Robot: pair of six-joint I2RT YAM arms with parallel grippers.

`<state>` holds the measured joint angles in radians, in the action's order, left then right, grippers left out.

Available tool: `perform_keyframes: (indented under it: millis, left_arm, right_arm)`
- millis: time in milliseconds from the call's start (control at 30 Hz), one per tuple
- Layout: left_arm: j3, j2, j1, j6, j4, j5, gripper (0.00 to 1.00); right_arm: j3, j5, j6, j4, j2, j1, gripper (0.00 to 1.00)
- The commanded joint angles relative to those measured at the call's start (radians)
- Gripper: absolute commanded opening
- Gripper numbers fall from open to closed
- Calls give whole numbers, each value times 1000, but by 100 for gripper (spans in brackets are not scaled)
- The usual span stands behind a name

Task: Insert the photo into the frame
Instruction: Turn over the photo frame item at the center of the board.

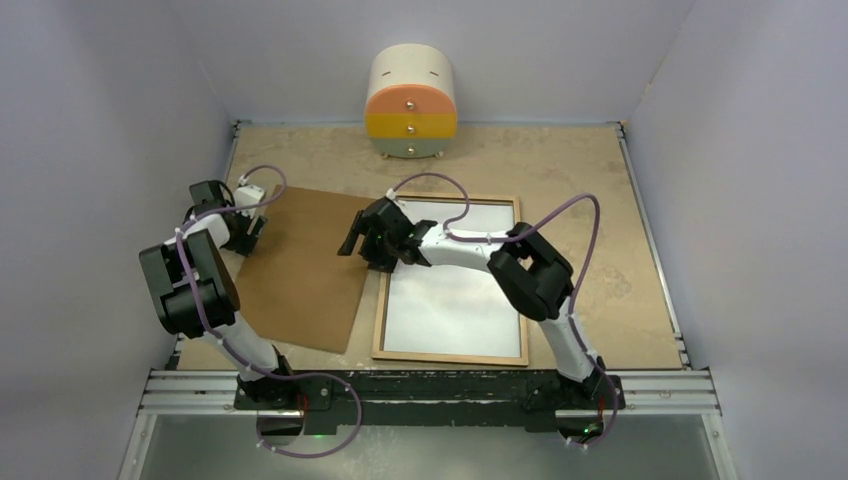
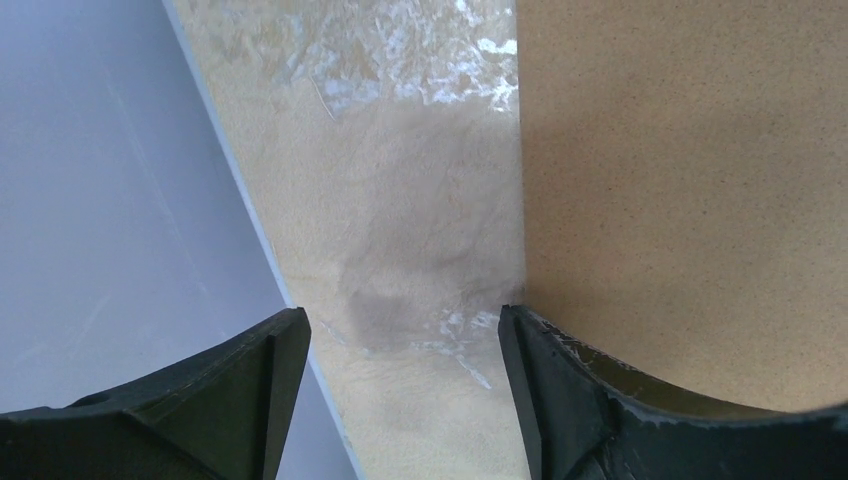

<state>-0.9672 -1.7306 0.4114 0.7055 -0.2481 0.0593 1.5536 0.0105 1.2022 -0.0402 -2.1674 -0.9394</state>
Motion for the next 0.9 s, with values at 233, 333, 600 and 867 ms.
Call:
perform_keyframes:
  millis: [233, 333, 600, 867]
  left_arm:
    - [59, -147, -42, 52, -266, 180, 71]
    - [53, -137, -42, 58, -274, 178, 70]
    - [43, -104, -42, 61, -288, 182, 70]
    - [-51, -38, -37, 67, -379, 230, 74]
  right_arm:
    - [-150, -182, 140, 794, 193, -53, 85]
    - [-143, -203, 153, 817, 173, -57, 84]
    - [-163, -165, 168, 654, 191, -58, 76]
    - [-156, -67, 129, 344, 272, -56, 44]
